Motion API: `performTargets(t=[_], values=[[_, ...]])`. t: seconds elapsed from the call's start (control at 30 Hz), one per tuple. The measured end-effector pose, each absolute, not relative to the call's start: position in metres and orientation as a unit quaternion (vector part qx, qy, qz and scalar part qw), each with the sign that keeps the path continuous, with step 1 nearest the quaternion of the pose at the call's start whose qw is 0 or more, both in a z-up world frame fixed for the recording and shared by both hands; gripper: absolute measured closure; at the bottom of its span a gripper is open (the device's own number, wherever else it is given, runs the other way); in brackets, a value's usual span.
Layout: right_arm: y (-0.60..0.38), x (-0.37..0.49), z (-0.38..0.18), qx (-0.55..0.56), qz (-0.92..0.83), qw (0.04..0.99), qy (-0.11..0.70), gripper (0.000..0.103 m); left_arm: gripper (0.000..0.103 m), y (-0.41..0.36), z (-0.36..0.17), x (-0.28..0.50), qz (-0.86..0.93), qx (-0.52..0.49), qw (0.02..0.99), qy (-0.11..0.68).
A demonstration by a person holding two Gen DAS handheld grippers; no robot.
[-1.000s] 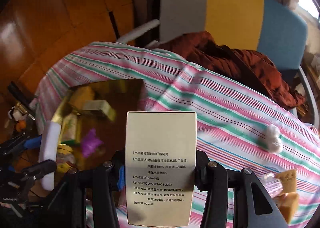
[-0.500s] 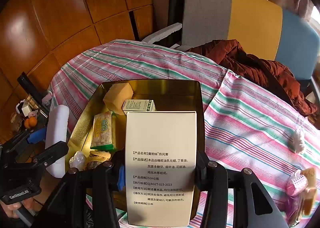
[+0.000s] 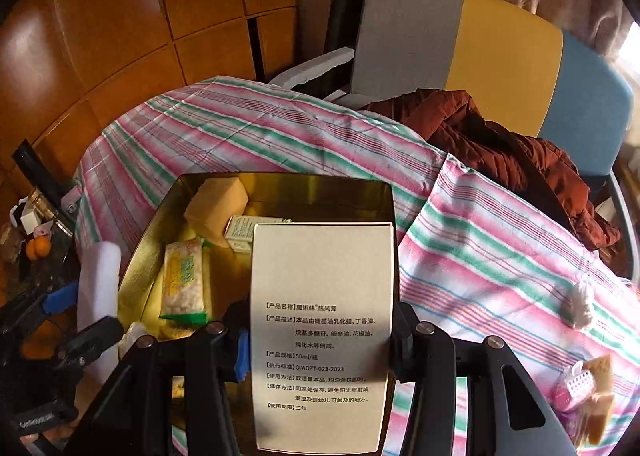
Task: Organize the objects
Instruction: 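Lower the cream box into the tray with the right gripper while the left releases the white bar there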
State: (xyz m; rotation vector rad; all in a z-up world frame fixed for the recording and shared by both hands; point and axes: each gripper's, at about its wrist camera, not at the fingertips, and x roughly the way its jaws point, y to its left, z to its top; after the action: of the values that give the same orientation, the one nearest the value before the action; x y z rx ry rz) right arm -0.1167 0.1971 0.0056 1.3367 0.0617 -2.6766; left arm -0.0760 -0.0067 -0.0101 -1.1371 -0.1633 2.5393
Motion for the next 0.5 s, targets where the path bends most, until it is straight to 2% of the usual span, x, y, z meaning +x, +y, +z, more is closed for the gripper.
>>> performTargets(t=[0.2,0.27,0.5], values=[[0.199,-0.158,0.0,0.449,-0.892,0.055,0.009,0.05,0.033,0.005,-0.011,-0.104,0.89,-0.412,0.185,-0.07],[0.2,-0.171,-0.001,0.447,-0.893,0.045,0.0,0.025,0.03,0.009,-0.011,-0.108,0.888,-0.415,0.184,-0.071],[0.197,-0.167,-0.006,0.448,-0.893,0.046,0.0,0.023,0.029,0.014,-0.027,-0.105,0.88,-0.436,0.177,-0.06]])
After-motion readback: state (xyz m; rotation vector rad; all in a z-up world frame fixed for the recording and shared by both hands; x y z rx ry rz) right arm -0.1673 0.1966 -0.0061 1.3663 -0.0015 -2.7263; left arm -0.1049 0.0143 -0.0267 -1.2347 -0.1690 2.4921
